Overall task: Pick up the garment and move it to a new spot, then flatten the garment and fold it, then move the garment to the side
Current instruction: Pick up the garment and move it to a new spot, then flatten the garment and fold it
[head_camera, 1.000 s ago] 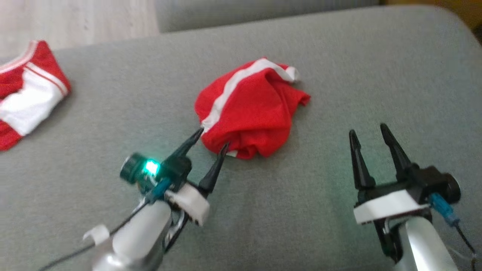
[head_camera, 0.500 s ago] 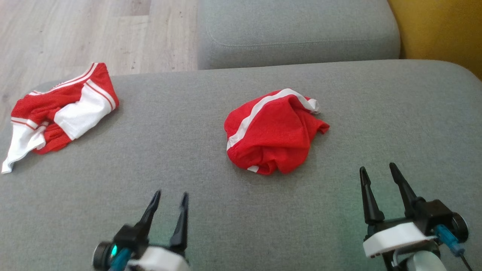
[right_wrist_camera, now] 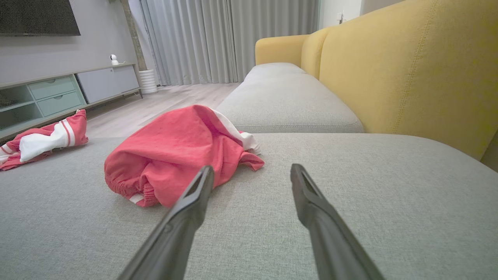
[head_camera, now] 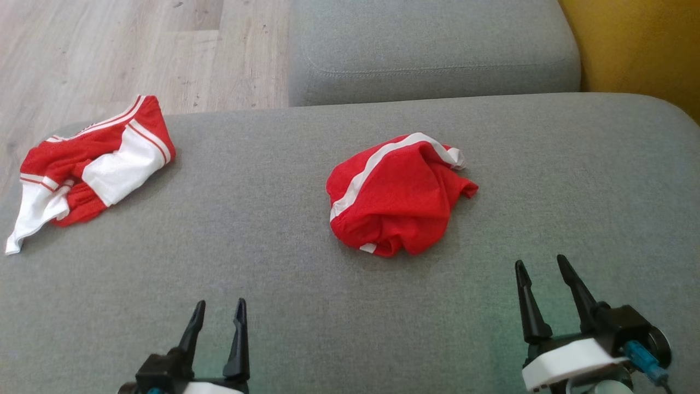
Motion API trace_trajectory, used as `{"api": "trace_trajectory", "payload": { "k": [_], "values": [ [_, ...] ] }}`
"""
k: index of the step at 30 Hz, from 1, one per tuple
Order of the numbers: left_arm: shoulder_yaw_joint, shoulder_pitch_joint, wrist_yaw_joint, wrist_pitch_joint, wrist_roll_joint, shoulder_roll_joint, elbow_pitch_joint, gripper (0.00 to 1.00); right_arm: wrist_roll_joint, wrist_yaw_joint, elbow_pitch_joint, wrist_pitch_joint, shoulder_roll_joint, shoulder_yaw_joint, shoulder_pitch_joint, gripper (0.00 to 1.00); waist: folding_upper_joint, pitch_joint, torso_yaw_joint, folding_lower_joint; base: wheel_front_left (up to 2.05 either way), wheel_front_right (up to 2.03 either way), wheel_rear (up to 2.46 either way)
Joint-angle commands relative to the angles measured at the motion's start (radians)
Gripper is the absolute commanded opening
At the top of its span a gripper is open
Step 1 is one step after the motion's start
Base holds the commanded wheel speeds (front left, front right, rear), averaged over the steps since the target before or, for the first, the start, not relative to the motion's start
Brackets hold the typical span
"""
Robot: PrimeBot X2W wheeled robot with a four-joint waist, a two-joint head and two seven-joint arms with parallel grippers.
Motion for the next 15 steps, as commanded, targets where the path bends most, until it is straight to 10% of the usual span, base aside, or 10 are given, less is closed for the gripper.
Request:
{"api": "trace_trajectory", "payload": {
  "k": [1,15],
  "values": [
    [0.045,-0.028,-0.007,-0.010,0.013,-0.004,-0.030,1.00,0.008,-0.001,-0.028,-0.011,-0.004,0.024,-0.020,1.00,-0.0001,0.001,0.000,0.0000,0.00,0.00,0.00],
    [0.091,-0.028,-0.046,-0.010,0.063,-0.037,-0.008,1.00,0.009,-0.001,-0.022,-0.011,-0.004,0.020,-0.028,1.00,-0.0001,0.005,-0.001,0.0000,0.00,0.00,0.00]
  ]
}}
